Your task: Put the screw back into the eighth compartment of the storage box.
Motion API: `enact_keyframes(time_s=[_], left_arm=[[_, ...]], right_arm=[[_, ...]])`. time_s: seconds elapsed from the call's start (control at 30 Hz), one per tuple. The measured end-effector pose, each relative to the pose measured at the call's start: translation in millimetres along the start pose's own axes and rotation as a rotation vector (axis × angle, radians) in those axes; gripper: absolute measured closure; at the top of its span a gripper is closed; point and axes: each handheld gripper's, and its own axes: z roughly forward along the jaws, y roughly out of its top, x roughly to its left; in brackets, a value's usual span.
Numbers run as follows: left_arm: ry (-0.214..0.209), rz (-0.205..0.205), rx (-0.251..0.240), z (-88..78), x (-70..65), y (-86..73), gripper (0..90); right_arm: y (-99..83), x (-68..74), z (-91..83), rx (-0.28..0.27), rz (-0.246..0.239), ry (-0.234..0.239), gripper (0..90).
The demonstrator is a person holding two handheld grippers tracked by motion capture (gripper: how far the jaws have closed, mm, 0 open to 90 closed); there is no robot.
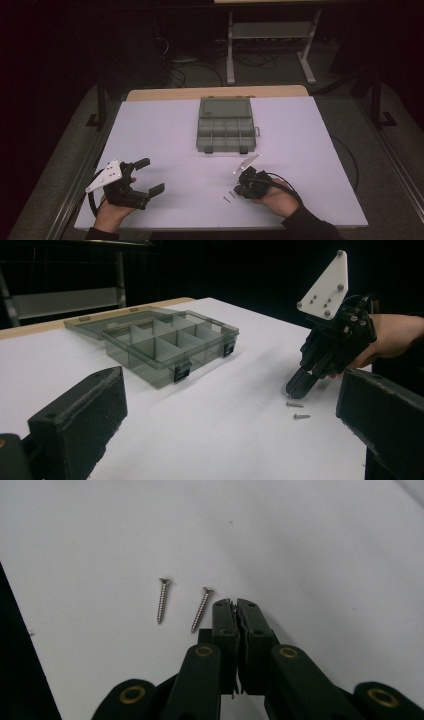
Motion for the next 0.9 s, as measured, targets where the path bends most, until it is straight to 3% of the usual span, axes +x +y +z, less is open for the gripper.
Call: enact_keyframes(time_s=[0.9], left_arm=[[-0.001,0.000,0.002,0.2,-0.1,0.0,0.0]], right_arm=[[6.5,-9.3,-36.1,-0.124,0.042,0.028,86.2]])
